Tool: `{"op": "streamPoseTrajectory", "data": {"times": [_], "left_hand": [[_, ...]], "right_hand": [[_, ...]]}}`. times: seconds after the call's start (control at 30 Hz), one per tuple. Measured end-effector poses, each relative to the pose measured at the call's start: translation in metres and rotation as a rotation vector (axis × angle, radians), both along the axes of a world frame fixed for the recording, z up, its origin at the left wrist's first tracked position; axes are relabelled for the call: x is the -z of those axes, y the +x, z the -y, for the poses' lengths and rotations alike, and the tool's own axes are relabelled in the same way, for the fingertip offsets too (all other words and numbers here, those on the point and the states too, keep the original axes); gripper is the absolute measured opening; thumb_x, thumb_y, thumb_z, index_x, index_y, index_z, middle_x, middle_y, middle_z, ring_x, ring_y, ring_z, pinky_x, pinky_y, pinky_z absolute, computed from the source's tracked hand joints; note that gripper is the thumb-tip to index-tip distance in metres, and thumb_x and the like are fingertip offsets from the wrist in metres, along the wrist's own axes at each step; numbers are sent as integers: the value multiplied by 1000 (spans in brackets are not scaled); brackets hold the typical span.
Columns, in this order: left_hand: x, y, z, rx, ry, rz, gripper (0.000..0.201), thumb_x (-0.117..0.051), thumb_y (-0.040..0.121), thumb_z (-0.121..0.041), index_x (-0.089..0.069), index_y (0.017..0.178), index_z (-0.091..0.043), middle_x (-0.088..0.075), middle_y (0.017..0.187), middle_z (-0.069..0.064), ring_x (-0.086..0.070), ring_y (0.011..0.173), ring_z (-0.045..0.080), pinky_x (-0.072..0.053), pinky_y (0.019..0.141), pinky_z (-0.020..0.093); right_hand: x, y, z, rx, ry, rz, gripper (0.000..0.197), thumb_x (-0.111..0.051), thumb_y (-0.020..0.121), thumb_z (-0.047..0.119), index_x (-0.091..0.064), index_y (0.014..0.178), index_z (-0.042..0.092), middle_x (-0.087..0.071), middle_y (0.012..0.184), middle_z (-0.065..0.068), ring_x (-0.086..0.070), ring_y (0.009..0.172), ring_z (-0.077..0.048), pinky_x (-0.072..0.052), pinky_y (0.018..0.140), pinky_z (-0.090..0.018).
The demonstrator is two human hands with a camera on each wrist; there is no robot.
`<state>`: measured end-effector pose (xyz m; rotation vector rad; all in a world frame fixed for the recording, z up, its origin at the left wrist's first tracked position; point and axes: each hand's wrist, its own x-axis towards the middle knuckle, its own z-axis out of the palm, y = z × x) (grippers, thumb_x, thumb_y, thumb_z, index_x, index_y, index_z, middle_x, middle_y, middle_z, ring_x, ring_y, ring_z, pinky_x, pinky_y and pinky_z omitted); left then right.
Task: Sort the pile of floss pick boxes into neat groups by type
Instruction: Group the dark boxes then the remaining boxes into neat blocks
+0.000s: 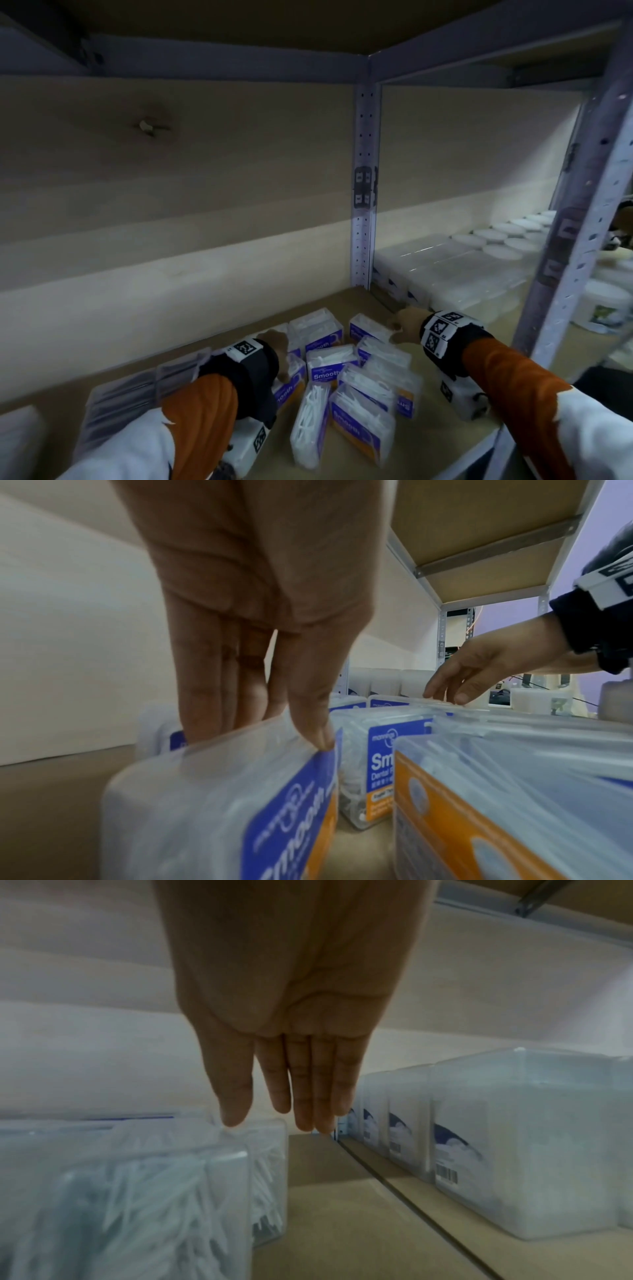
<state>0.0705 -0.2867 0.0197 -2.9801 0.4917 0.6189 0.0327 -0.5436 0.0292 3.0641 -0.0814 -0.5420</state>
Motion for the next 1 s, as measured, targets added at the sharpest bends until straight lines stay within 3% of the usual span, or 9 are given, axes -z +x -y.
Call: {"op": "streamPoseTrajectory", "data": {"times": [0.03,0.17,0.27,0.47,0.63,0.83,1.0], "left_hand": [[2,2,-1,-11,-12,-7,47,-69,84,-25,-56,124,-5,-59,128,10,-57,118,25,-46,95,32],[11,11,-4,-28,-37,-15,45,-72,81,-25,-59,119,-7,-62,124,8,-59,113,25,-47,93,33],[19,19,-8,-26,-30,1,53,-77,74,-29,-60,119,-8,-64,120,6,-61,110,24,-50,95,34],[32,28,-16,-34,-5,-2,58,-81,66,-38,-63,116,-15,-63,123,4,-61,110,22,-51,96,32],[35,31,-15,-70,-4,-4,62,-82,61,-41,-63,116,-17,-64,120,3,-63,105,21,-50,89,28],[39,40,-15,-101,17,4,66,-83,58,-42,-64,116,-19,-65,119,2,-63,105,21,-52,92,30],[37,44,-15,-94,30,10,61,-82,58,-41,-67,110,-15,-68,111,3,-65,100,21,-54,93,35]], "right_hand": [[1,1,-1,4,10,0,29,-50,96,32,-59,107,7,-57,119,-14,-54,120,-27,-44,87,-29],[3,6,-3,26,93,29,51,-54,94,31,-45,138,7,-51,137,-11,-51,125,-23,-41,99,-27],[3,7,-4,34,115,30,56,-56,93,33,-41,141,9,-48,141,-8,-48,128,-21,-39,102,-26],[5,8,-5,36,106,59,53,-57,92,30,-44,139,8,-50,139,-8,-50,125,-21,-41,101,-29],[4,3,-6,81,66,67,52,-53,94,29,-43,137,2,-49,139,-13,-49,127,-24,-42,101,-29],[9,-8,6,157,37,104,42,-53,95,23,-50,131,1,-53,135,-13,-53,124,-23,-44,99,-27],[9,-15,16,185,0,62,41,-62,89,24,-57,123,2,-60,128,-13,-57,119,-25,-46,98,-31]]}}
